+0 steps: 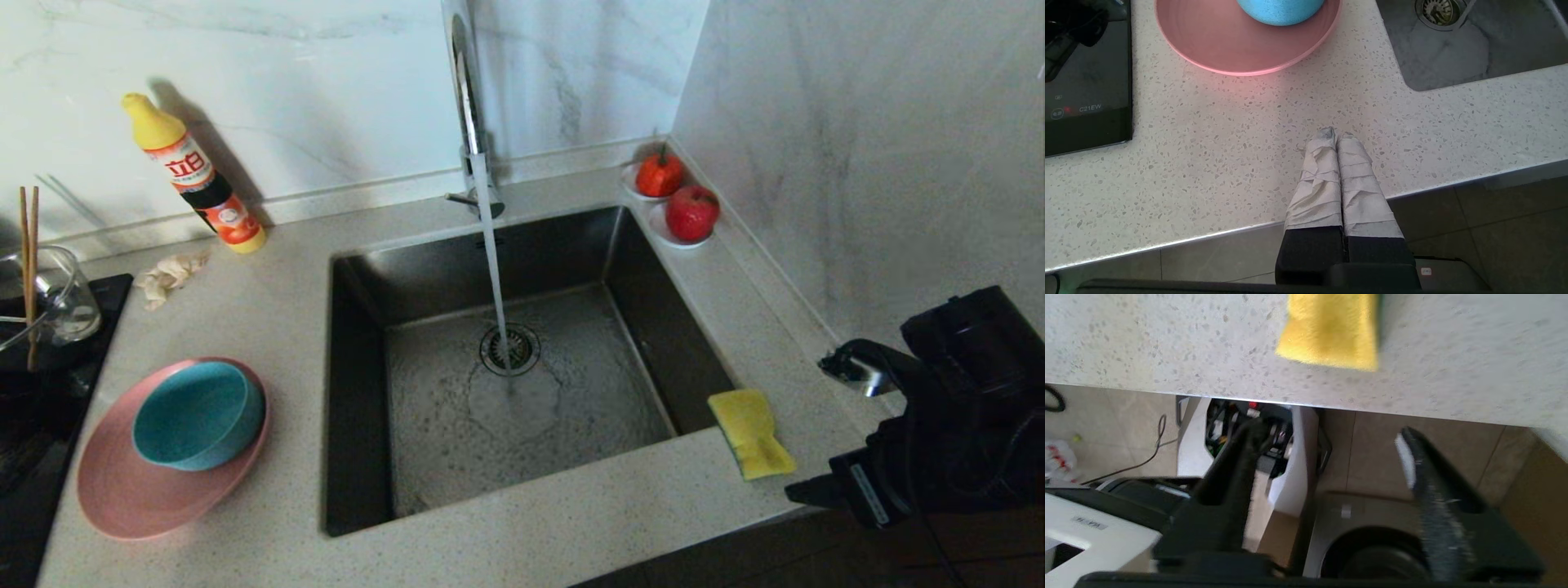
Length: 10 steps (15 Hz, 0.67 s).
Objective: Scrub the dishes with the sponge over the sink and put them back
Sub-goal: Pick up a bowl and the sponge
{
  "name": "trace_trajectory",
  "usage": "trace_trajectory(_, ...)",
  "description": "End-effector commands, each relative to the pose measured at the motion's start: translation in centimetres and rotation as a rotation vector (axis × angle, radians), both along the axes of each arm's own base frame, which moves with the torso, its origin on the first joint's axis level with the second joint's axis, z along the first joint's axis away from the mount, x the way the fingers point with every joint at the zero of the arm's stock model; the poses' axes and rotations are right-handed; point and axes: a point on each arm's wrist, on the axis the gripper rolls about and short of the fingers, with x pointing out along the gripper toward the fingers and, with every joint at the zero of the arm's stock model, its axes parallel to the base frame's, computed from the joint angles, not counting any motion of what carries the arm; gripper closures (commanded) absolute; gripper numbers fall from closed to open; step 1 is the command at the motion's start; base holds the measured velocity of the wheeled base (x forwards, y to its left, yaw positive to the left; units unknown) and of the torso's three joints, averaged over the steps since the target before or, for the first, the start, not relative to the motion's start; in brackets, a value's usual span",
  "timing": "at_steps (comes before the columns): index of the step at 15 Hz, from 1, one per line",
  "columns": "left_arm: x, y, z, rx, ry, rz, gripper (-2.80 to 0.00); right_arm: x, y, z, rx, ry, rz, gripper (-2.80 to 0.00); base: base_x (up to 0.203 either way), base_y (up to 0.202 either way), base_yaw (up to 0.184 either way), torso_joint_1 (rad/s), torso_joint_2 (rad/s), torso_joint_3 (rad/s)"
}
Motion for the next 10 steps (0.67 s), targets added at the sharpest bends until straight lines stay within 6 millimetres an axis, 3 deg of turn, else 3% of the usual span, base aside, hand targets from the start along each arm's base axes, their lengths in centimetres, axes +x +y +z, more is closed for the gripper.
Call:
trace_trajectory(1, 0.0, 0.0, 0.0, 0.000, 0.002, 0.001, 0.00, 0.7, 0.8, -0.9, 0.004, 0.048, -0.006, -2.80, 0.000, 0.000, 0.000, 0.000, 0.00, 0.000)
trace_trajectory(10, 0.0, 0.0, 0.0, 0.000, 0.002, 0.000, 0.00, 2.8, 2.2, -2.8, 0.008, 0.122, -0.019, -2.80, 0.000, 0.000, 0.000, 0.000, 0.00, 0.000)
